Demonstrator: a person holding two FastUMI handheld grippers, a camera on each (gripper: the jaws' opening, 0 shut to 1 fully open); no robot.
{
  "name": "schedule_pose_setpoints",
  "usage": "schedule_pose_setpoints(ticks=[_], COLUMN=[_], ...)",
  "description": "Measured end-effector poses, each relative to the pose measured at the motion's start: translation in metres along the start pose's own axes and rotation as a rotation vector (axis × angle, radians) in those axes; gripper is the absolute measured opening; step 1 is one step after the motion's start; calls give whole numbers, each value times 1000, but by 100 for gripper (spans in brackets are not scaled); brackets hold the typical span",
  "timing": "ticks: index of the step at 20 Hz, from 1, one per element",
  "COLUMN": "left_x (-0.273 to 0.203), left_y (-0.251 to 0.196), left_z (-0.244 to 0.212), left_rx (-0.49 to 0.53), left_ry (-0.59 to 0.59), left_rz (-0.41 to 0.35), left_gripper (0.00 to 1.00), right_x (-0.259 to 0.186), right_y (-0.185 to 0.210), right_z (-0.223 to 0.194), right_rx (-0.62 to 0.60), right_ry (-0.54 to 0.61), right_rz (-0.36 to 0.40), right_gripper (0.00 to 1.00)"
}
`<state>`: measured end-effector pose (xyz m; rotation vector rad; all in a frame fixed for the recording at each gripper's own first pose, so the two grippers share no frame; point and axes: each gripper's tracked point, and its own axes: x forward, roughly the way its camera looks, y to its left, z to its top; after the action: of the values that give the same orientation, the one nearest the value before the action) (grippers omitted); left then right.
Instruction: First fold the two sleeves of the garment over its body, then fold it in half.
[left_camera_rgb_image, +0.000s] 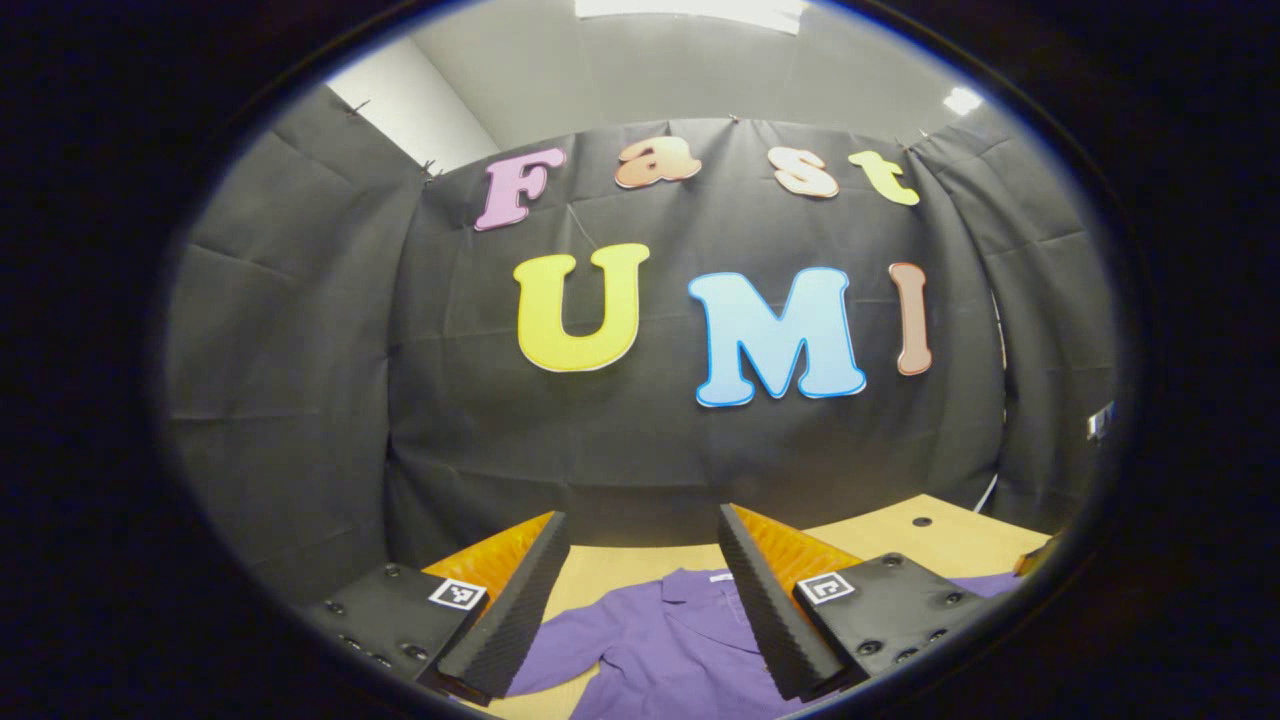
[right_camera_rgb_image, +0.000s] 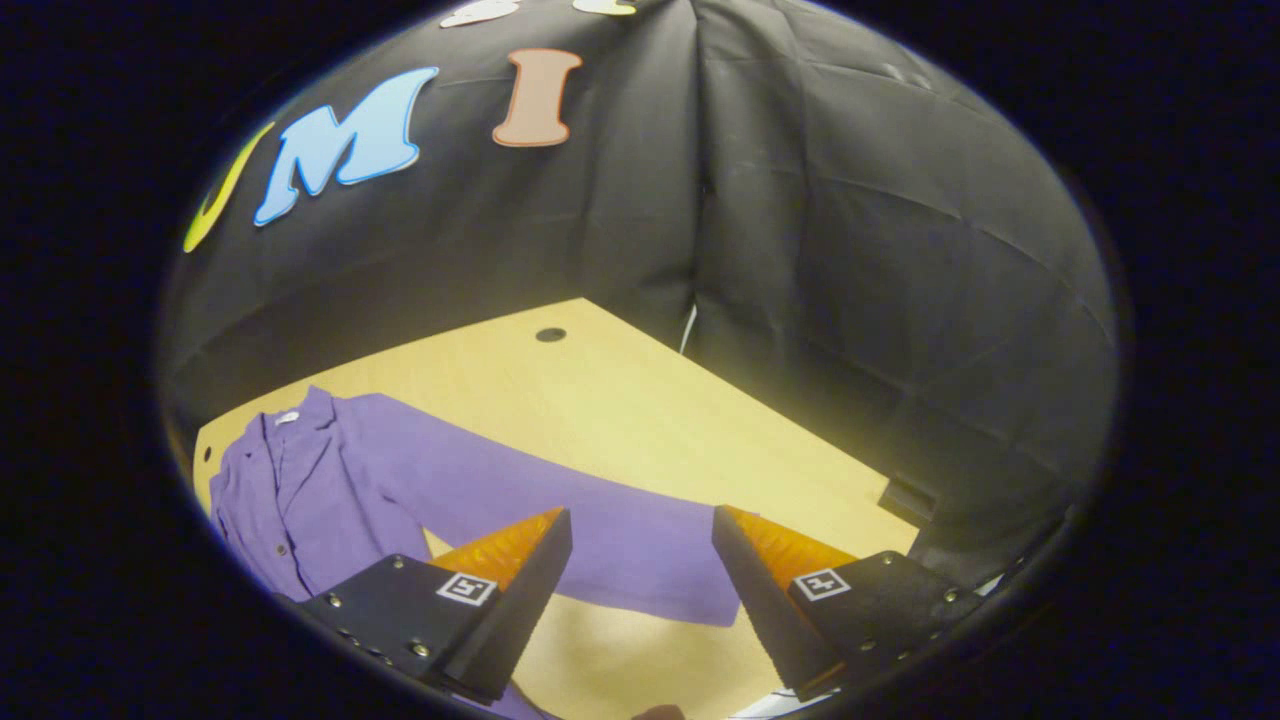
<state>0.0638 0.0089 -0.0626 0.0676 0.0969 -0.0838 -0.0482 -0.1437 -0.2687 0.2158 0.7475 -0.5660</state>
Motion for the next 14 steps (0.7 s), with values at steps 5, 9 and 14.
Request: schedule_pose_setpoints(ticks=[5, 9, 14], left_x=[-4, -10, -13], left_y=[-2, -1, -3], left_z=[-5, -18, -28], left_rx=[5, 10, -2], left_ry=[13, 49, 75], left_rz=[16, 32, 39], left_gripper=[98, 98, 98], right_x=[35, 57, 74], right_y=[-25, -40, -47], right_z=[-37, -55, -68], right_rx=[41, 89, 150], right_ry=[123, 208, 252], right_rz=[-44, -71, -74], right_gripper=[92, 92, 92])
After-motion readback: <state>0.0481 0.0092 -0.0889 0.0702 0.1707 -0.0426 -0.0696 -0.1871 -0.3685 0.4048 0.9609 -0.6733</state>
